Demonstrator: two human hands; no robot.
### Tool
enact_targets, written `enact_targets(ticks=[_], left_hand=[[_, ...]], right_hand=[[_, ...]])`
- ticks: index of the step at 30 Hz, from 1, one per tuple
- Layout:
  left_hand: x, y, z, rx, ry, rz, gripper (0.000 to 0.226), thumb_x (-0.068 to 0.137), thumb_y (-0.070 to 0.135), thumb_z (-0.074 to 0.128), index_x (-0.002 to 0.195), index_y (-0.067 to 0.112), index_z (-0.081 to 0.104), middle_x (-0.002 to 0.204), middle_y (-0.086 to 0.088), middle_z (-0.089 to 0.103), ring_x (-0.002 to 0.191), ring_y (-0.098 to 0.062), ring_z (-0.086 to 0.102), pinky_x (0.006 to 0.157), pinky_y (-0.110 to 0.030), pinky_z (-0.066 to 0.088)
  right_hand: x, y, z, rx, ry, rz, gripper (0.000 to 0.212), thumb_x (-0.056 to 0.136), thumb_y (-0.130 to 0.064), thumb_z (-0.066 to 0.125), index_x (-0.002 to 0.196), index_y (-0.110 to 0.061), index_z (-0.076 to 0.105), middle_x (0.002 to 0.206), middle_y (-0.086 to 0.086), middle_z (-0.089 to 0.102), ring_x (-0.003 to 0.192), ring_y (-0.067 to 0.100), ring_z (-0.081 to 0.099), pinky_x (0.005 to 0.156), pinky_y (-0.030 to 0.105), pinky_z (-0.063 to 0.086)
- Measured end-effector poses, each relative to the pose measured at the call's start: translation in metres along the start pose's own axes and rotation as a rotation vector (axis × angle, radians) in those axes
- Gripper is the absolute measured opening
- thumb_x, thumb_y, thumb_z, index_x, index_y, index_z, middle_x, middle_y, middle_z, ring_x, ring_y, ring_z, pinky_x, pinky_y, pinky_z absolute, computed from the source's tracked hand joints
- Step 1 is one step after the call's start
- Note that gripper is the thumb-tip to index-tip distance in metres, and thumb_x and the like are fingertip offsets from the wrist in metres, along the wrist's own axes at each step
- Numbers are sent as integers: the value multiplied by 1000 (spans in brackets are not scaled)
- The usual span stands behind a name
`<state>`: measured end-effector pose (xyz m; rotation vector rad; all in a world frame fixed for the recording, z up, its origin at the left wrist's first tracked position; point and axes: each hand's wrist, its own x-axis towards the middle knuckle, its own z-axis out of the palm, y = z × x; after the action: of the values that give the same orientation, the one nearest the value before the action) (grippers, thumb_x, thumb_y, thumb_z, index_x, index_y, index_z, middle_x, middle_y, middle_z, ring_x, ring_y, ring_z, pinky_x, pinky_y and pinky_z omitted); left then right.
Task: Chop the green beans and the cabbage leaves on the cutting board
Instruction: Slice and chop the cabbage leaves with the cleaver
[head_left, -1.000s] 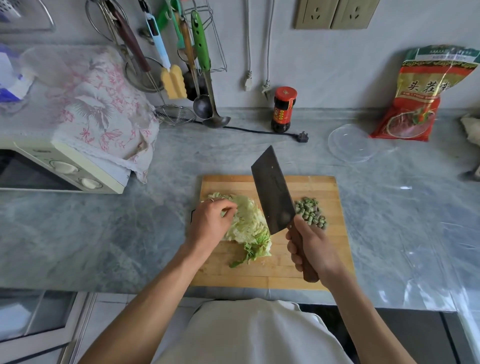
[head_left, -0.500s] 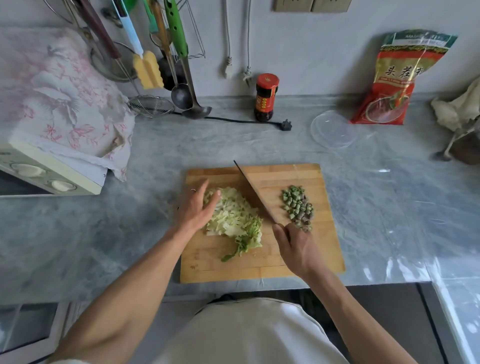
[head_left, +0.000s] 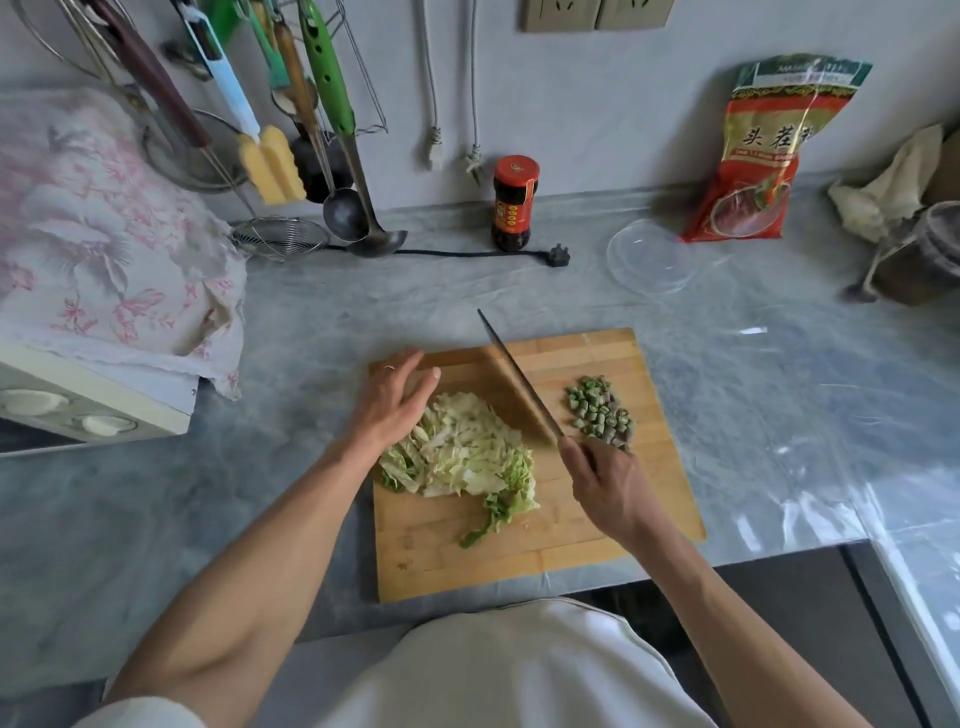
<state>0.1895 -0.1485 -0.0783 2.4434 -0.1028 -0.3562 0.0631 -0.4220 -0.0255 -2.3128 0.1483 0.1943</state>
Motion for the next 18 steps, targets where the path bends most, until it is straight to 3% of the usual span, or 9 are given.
enact_targets(ticks=[2, 4, 6, 7, 8, 11, 13, 16, 18], left_hand=[[9, 2, 4, 31, -101, 48, 83, 91, 78, 24, 155, 25, 30, 163, 1, 23, 147, -22, 30, 119, -42, 27], [5, 11, 8, 70, -156, 197, 79, 94, 74, 24, 153, 22, 34, 161, 2, 28, 142, -15, 36, 117, -33, 31], [-6, 19, 10, 108, -200, 322, 82, 94, 74, 21, 138, 13, 55, 141, -9, 56, 107, -11, 63, 83, -5, 43], [-10, 24, 8, 88, -224, 330, 91, 91, 80, 19, 125, 9, 63, 121, -14, 68, 87, -14, 69, 66, -3, 41], [-11, 24, 7, 29, -239, 307, 92, 90, 82, 20, 118, 8, 66, 108, -17, 72, 80, -20, 70, 62, -5, 42], [-13, 21, 1, -120, -167, 255, 62, 98, 63, 36, 138, 20, 55, 132, -11, 64, 114, -26, 64, 88, -15, 49], [-17, 9, 0, -127, -44, 229, 71, 94, 69, 30, 145, 22, 48, 149, -2, 50, 134, -13, 48, 108, -30, 41], [-27, -6, 7, -110, 57, 184, 78, 94, 70, 25, 145, 17, 48, 154, -3, 42, 133, -5, 39, 113, -35, 38], [-39, -4, 13, -100, 8, 147, 84, 91, 77, 22, 148, 19, 43, 155, -5, 41, 132, -15, 48, 104, -45, 48]], right_hand=[[1, 3, 5, -38, 17, -2, 58, 95, -63, 31, 67, -14, 48, 54, -4, 47, 44, 11, 38, 47, 32, 31], [-4, 7, 10, -69, 19, -24, 55, 96, -64, 29, 66, -20, 45, 53, -7, 44, 44, 11, 37, 45, 33, 32], [-9, 9, 12, -69, 6, -46, 58, 98, -66, 29, 65, -21, 45, 51, -3, 46, 42, 16, 39, 44, 38, 34], [-11, 8, 12, -63, 5, -47, 60, 98, -67, 30, 65, -20, 47, 51, 0, 49, 42, 19, 42, 43, 41, 37], [-12, 5, 11, -55, 9, -38, 60, 98, -67, 31, 65, -19, 48, 51, 2, 51, 42, 21, 46, 44, 43, 39], [-13, -2, 8, -36, 64, 23, 53, 99, -60, 34, 64, -22, 45, 52, -1, 52, 43, 20, 46, 46, 38, 39], [-15, -2, 8, -33, 97, 62, 49, 98, -54, 38, 63, -20, 43, 51, -3, 47, 43, 15, 40, 45, 35, 34], [-22, 0, 10, -57, 120, 112, 49, 100, -47, 41, 65, -12, 46, 53, 1, 49, 45, 16, 41, 46, 33, 34], [-31, -1, 14, -62, 113, 124, 50, 101, -44, 42, 66, -9, 48, 53, 3, 49, 45, 16, 41, 45, 27, 31]])
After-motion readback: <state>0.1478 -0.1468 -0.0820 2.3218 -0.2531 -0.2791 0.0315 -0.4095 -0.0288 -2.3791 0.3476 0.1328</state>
